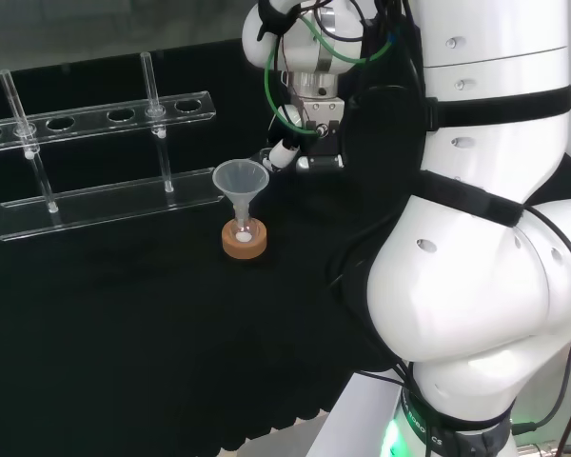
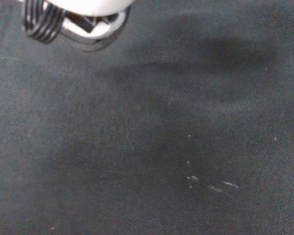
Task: Put the weighing funnel back on the table.
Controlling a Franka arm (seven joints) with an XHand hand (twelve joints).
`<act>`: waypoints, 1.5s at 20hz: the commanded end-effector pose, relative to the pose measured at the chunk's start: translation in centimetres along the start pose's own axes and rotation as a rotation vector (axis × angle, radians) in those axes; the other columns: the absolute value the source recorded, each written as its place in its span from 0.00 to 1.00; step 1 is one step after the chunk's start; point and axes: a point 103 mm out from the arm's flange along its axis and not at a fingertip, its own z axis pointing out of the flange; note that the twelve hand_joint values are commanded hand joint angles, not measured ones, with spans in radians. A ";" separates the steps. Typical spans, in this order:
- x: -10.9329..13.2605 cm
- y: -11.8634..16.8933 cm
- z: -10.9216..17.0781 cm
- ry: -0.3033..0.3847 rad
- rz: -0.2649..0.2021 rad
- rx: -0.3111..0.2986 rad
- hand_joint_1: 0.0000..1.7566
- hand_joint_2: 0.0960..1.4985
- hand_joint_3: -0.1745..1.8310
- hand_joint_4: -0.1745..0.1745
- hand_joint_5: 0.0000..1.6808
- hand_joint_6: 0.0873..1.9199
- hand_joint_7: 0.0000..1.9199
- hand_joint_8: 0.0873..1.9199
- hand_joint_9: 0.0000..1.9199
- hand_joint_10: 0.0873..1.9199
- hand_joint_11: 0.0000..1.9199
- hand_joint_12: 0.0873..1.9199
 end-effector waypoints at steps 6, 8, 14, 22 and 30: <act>-0.7 0.7 0.9 0.001 -0.005 0.026 0.64 0.43 0.38 1.00 0.75 0.31 0.30 0.30 0.45 0.15 0.37 0.55; -0.6 0.8 1.1 -0.005 -0.004 0.026 0.64 0.43 0.38 1.00 0.75 0.31 0.30 0.30 0.45 0.15 0.37 0.55; -0.7 1.0 1.3 -0.012 0.002 0.032 0.64 0.43 0.38 1.00 0.75 0.31 0.30 0.30 0.45 0.15 0.37 0.55; -1.0 1.1 1.5 -0.002 -0.001 0.024 0.64 0.43 0.38 1.00 0.75 0.31 0.30 0.30 0.45 0.15 0.37 0.55; -1.4 1.2 1.9 0.001 0.004 0.028 0.63 0.45 0.35 1.00 0.75 0.31 0.30 0.31 0.45 0.15 0.37 0.55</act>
